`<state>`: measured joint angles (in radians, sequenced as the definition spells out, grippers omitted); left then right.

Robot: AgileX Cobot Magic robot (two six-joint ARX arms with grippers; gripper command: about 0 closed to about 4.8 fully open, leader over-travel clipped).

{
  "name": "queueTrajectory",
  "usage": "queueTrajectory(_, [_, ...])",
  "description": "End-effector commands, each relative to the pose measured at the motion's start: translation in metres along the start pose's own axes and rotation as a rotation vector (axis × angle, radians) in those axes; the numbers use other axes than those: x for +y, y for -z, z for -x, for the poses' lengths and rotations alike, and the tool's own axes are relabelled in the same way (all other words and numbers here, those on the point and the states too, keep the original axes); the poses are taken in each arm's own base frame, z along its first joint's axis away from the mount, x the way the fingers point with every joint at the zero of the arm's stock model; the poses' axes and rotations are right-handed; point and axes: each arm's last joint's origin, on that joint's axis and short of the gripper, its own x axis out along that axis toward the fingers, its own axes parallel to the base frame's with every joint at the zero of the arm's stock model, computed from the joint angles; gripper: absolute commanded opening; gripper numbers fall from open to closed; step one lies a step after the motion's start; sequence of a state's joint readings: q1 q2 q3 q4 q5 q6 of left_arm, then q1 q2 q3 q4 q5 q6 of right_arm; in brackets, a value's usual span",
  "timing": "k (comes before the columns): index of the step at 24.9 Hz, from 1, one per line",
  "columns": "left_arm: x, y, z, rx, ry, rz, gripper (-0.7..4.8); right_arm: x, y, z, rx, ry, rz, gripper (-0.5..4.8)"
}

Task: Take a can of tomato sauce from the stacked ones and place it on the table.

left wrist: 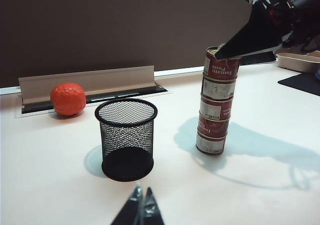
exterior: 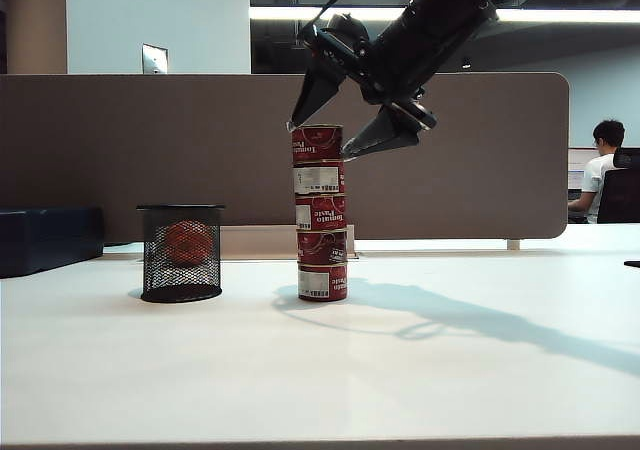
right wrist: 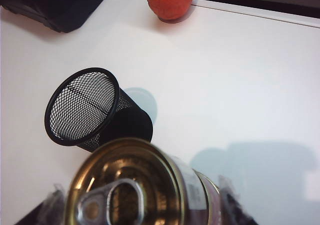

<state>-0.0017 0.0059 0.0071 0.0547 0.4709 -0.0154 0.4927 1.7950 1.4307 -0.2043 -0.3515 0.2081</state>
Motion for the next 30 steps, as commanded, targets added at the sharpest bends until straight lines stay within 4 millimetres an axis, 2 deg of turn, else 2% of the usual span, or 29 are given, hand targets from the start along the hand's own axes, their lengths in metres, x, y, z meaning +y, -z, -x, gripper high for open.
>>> queueTrajectory(1, [-0.0001,-0.0018,0.0002,-0.008,0.003,-0.008,-0.06,0.0025,-0.0033,0.0019,-0.015,-0.004,0.010,3.81])
queueTrajectory(2, [-0.0001,-0.0018,0.0002,-0.008,0.003,-0.008,-0.06,0.0026,-0.0034,0.0019,-0.016,-0.004,0.010,3.55])
queueTrajectory(13, [-0.0001,-0.0018,0.0002,-0.008,0.003,-0.008,-0.06,0.0026,-0.0035,0.0019,-0.016,-0.004,0.010,3.52])
queueTrajectory(17, [-0.0001,-0.0018,0.0002,-0.008,0.003,-0.008,-0.06,0.0029,-0.0034,0.0019,-0.014,-0.015,0.011,2.90])
queueTrajectory(22, [-0.0001,-0.0018,0.0002,-0.008,0.003,-0.008,-0.06,0.0029,-0.0034,0.0019,-0.014,-0.015,0.011,2.90])
queueTrajectory(23, [-0.0001,-0.0018,0.0002,-0.008,0.003,-0.008,-0.06,0.0029,-0.0034,0.0019,-0.014,-0.015,0.011,2.64])
queueTrajectory(24, [-0.0001,-0.0018,0.0002,-0.008,0.003,-0.008,-0.06,0.0029,-0.0034,0.0019,-0.014,-0.015,0.011,2.59])
queueTrajectory(30, [-0.0001,-0.0018,0.0002,-0.008,0.002,-0.008,-0.06,0.0029,-0.0035,0.0019,-0.015,-0.015,0.011,2.59])
